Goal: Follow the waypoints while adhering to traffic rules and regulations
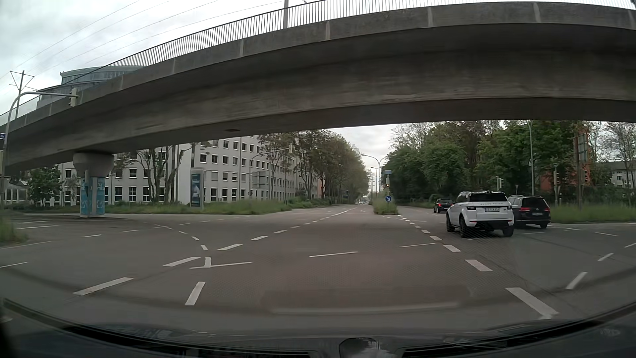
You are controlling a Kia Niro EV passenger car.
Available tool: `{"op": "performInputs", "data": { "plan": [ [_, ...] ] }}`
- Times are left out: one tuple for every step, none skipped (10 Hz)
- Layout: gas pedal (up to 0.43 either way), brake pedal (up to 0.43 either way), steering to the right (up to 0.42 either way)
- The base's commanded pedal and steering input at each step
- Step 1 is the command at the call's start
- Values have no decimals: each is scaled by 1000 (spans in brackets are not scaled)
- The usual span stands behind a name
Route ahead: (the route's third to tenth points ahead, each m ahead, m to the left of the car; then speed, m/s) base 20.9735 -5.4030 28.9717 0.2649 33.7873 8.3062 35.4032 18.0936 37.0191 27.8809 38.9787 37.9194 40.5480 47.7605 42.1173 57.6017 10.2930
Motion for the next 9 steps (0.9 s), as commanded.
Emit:
{"op": "performInputs", "data": {
  "plan": [
    [28,0,-97],
    [47,0,-98],
    [47,0,-100],
    [47,0,-103],
    [47,0,-106],
    [47,0,-111],
    [47,0,-117],
    [47,0,-124],
    [47,0,-129]
  ]
}}
